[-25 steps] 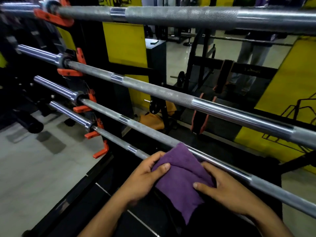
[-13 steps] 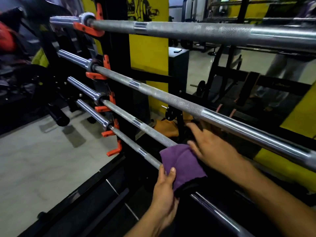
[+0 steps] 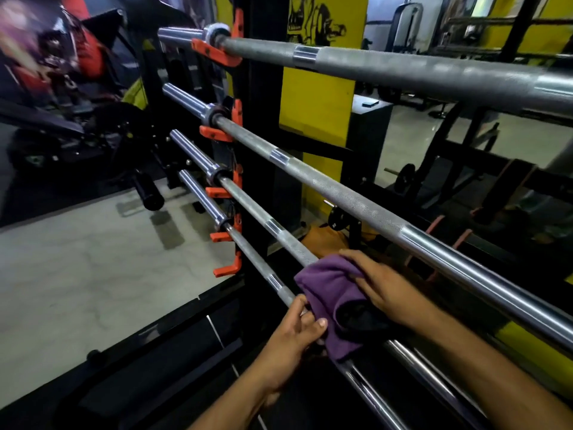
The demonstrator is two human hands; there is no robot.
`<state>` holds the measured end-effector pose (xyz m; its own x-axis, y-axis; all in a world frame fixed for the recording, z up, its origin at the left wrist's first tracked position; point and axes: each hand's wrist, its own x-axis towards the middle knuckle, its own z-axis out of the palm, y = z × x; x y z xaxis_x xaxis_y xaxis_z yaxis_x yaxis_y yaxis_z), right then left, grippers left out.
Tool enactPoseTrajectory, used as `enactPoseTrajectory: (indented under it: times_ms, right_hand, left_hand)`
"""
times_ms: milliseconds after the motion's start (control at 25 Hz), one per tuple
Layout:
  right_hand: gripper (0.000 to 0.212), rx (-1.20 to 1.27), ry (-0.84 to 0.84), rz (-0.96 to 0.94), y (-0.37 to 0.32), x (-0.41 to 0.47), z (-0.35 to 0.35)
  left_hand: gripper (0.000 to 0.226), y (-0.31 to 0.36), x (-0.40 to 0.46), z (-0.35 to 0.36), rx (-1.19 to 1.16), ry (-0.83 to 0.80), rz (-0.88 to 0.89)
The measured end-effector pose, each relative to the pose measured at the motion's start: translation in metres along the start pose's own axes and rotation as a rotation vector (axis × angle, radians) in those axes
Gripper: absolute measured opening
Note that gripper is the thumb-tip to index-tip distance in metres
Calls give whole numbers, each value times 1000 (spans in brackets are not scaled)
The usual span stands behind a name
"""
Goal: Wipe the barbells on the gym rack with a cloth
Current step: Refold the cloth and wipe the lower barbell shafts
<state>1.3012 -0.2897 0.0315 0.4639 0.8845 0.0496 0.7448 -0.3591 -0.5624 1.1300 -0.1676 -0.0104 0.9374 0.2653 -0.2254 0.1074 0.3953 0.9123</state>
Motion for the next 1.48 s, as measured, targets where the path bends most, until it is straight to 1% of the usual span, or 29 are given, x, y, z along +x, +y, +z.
enactPoseTrajectory:
  times_ms: [40, 80, 120, 200, 240, 280, 320, 400, 480, 520, 560, 600, 680, 760, 800, 840, 880, 960, 1000, 1040, 1080, 1160, 1280, 1360, 1440, 1480]
  right_hand:
    - [47, 23, 1, -43, -1, 5, -3]
    - [51, -56, -13, -58, -2, 4, 0]
    - [61, -184, -33, -34, -7, -2, 7]
    - [85, -483, -94, 154, -21, -19, 22]
    - [93, -586, -115, 272, -26, -23, 27]
    - [99, -619, -137, 374, -32, -23, 31]
    - [103, -599, -153, 444, -39, -20, 32]
    - [105, -463, -130, 471, -36, -7, 33]
    - [93, -208, -90, 418, -30, 7, 21]
    - [84, -111, -45, 381, -29, 11, 9]
    - [76, -70, -3, 349, -31, 13, -3]
    - [72, -72, 34, 311, -36, 15, -12]
    - [76, -192, 61, 261, -45, 14, -15]
    - [89, -393, -44, 296, -49, 7, 10]
    - [95, -472, -96, 332, -47, 3, 26]
    - [99, -508, -100, 362, -44, 1, 38]
    - [101, -498, -82, 395, -41, 2, 44]
    - [102, -402, -21, 441, -43, 9, 42]
    - [100, -406, -3, 435, -43, 11, 42]
    - [98, -477, 13, 417, -42, 14, 45]
    - [93, -589, 28, 388, -41, 15, 49]
    - [84, -758, 31, 318, -40, 15, 56]
    - [77, -772, -34, 265, -36, 11, 53]
    - [75, -674, -75, 255, -27, 18, 45]
    - [72, -462, -139, 271, -18, 38, 38]
    - [70, -362, -143, 261, -14, 51, 39]
  left_hand:
    - [43, 1, 2, -1, -7, 10, 8]
    - [46, 0, 4, -3, -26, 16, 6]
    - [47, -2, 6, -6, -52, 11, -11]
    - [44, -5, 8, -13, -111, -11, -70]
    - [42, -6, 11, -17, -124, -15, -99]
    - [39, -5, 14, -20, -107, -14, -119]
    - [37, -3, 18, -22, -72, -3, -132]
    - [34, 7, 29, -23, -14, 4, -143]
    - [30, 22, 46, -18, 17, -42, -98]
    - [28, 29, 54, -12, 27, -61, -62]
    - [27, 36, 60, -8, 33, -84, -41]
    - [27, 42, 63, -5, 9, -110, -34]
    - [27, 41, 59, -13, -54, -152, -68]
    - [24, 27, 46, -41, -17, -186, -138]
    - [23, 21, 41, -61, 63, -186, -145]
    - [24, 17, 40, -83, 207, -135, -86]
    - [28, 17, 45, -106, 401, -32, 47]
    - [41, 27, 80, -147, 825, 182, 405]
    - [49, 38, 105, -161, 1048, 248, 536]
    - [57, 50, 135, -172, 1236, 288, 590]
    - [64, 65, 164, -178, 1364, 306, 588]
    - [74, 89, 210, -186, 1470, 327, 526]
    - [77, 92, 233, -194, 1480, 307, 517]
    - [73, 91, 236, -195, 1455, 309, 536]
    - [69, 91, 238, -195, 1446, 313, 536]
    - [67, 91, 239, -196, 1442, 314, 535]
